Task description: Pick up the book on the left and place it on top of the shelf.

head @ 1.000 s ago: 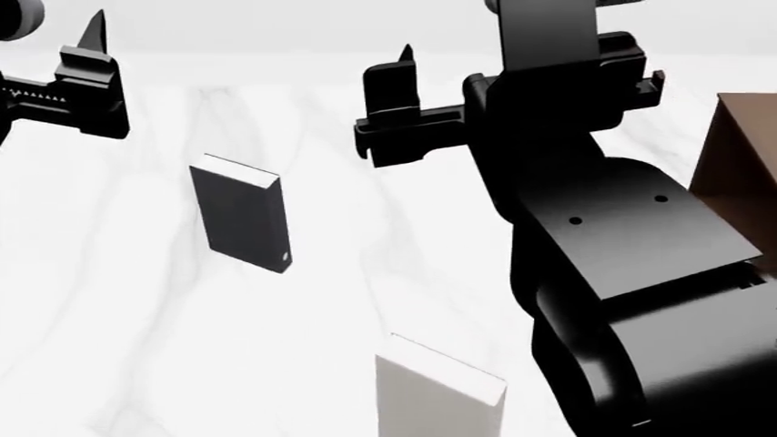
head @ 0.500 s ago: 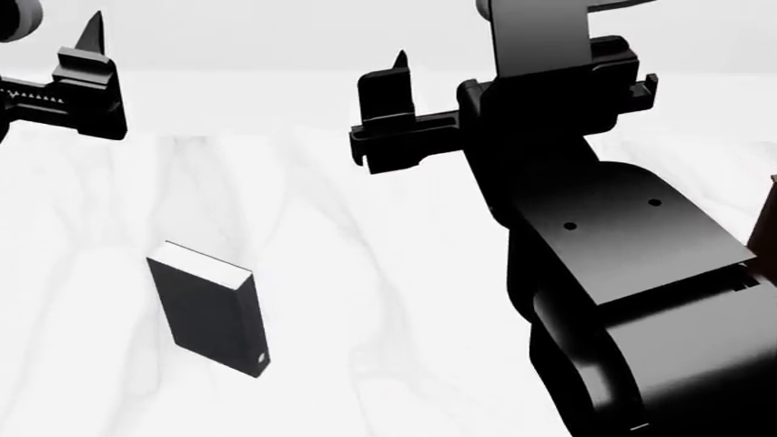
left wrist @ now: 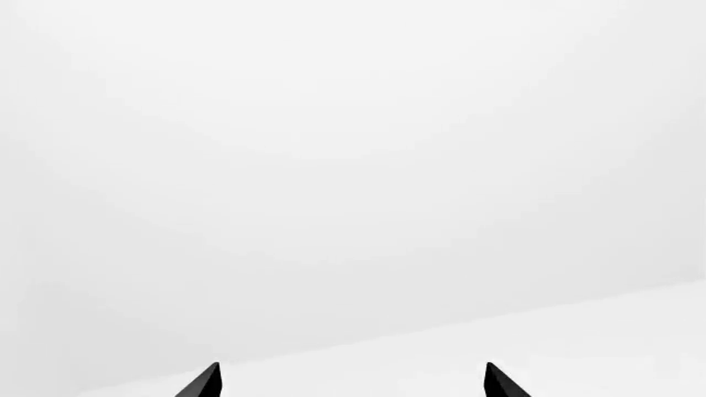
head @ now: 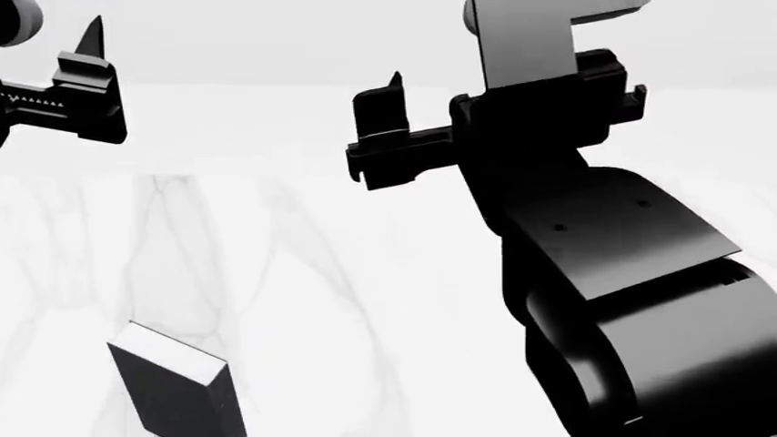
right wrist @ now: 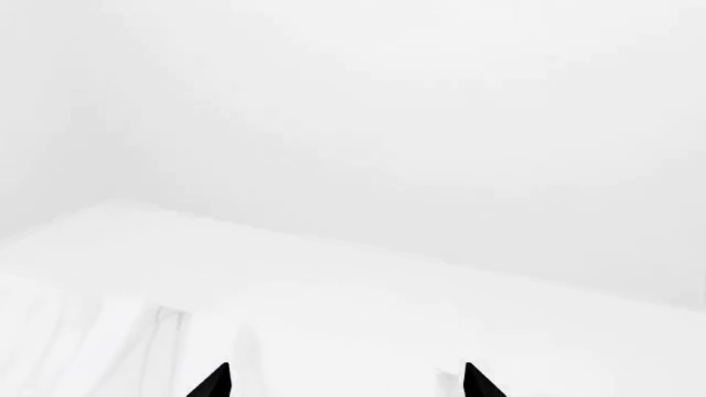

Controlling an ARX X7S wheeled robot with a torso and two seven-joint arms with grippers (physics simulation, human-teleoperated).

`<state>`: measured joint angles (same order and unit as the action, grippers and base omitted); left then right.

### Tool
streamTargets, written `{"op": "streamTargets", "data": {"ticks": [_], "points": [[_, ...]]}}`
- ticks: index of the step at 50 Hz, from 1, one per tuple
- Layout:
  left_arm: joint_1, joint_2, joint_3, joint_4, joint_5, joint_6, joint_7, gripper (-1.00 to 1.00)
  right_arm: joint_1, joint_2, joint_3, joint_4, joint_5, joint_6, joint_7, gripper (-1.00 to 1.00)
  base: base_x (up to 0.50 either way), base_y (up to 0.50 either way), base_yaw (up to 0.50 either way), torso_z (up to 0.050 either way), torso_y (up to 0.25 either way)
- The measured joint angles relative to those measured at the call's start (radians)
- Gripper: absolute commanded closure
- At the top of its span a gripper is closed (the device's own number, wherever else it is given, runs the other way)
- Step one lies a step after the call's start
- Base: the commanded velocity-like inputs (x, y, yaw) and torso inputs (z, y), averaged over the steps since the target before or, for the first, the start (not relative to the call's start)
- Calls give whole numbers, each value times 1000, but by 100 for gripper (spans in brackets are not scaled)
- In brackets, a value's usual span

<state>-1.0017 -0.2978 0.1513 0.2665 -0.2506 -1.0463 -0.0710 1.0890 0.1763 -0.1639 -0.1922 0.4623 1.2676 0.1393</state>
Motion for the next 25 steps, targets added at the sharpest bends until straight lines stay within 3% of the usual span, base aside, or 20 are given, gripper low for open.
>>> {"op": "streamTargets", "data": {"ticks": [9, 25], "points": [[2, -3, 1, 1, -3, 1, -2, -100, 13, 14, -54, 26, 20, 39, -32, -100, 0, 0, 0, 0, 0], [3, -7, 3, 1, -7, 1, -6, -100, 36, 87, -221, 57, 146, 62, -288, -100, 0, 0, 0, 0, 0]]}}
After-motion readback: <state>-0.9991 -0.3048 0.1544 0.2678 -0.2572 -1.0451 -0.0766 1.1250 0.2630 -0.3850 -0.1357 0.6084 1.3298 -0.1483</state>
